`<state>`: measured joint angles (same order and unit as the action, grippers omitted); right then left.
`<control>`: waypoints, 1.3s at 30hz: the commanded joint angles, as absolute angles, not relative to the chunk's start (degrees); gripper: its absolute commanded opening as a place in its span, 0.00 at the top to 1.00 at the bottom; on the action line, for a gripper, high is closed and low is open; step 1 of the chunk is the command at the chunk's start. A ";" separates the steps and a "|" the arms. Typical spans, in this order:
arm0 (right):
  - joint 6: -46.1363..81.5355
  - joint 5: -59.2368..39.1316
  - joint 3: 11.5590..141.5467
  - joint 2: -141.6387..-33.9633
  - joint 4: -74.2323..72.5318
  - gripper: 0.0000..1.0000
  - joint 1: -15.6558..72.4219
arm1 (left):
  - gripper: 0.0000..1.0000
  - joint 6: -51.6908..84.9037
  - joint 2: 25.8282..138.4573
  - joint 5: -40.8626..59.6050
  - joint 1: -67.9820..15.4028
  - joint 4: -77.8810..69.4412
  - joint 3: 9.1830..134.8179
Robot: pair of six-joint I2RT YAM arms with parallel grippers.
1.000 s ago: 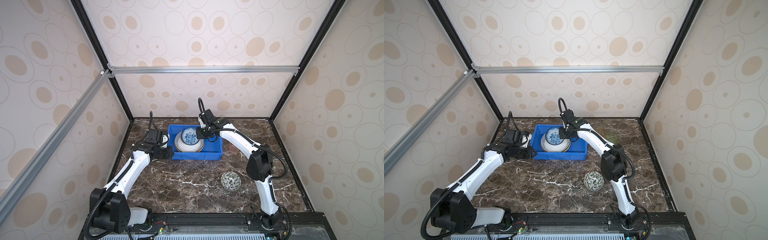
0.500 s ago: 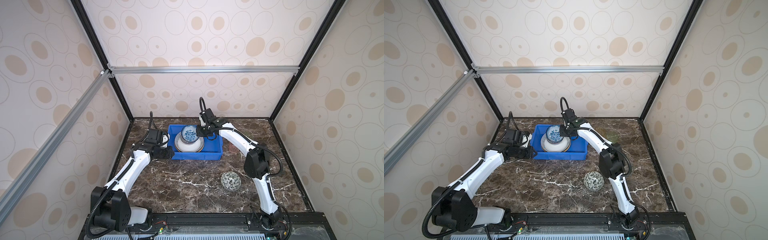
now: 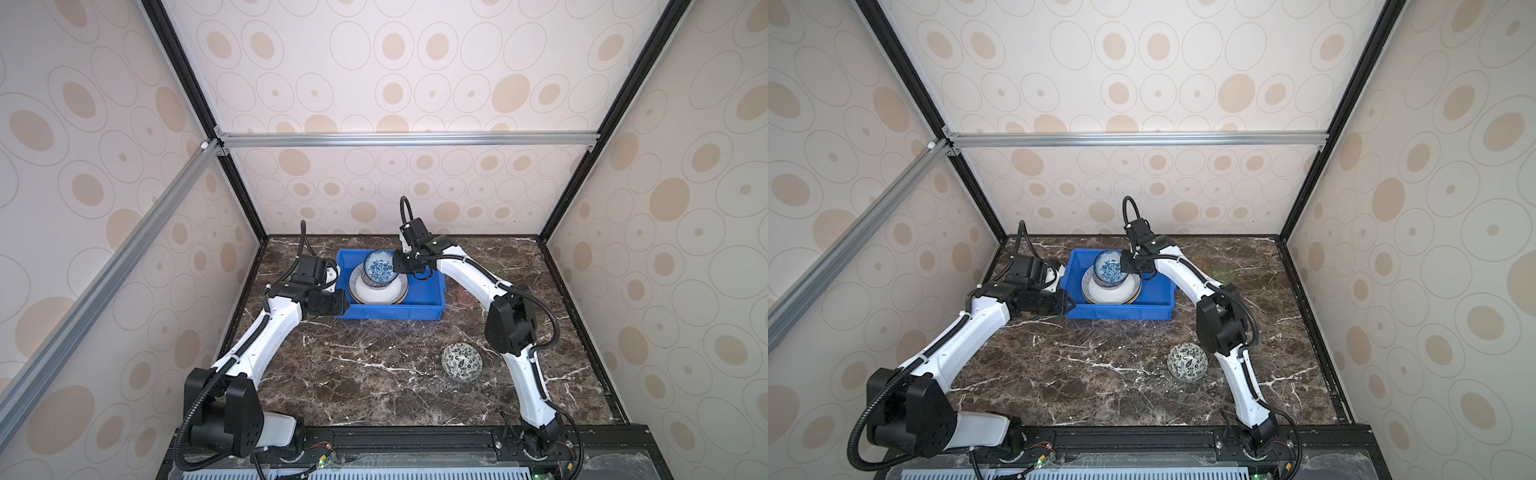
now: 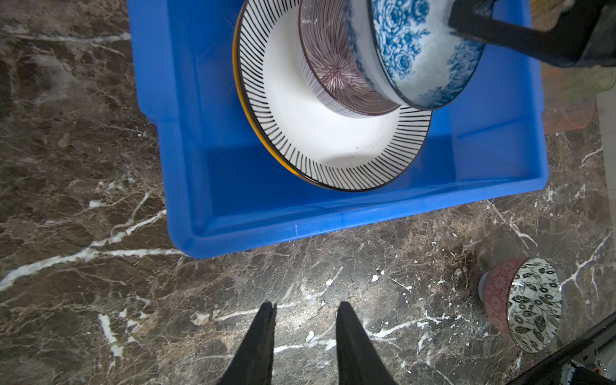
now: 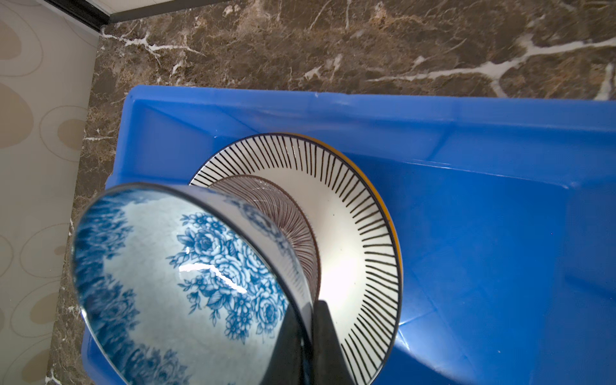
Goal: Place the mixed dishes into the plastic bin
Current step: 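Lower the blue floral bowl into the purple-striped bowl with the right gripper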
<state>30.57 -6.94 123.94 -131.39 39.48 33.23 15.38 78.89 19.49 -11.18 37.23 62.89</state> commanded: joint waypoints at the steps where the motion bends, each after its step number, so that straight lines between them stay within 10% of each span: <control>1: 31.35 -7.81 126.90 -132.38 37.76 1.00 32.87 | 0.68 14.72 79.53 20.32 -10.59 36.95 65.52; 39: 33.96 -9.53 131.18 -137.53 39.89 1.00 32.52 | 0.67 15.77 80.55 20.88 -10.55 37.18 66.53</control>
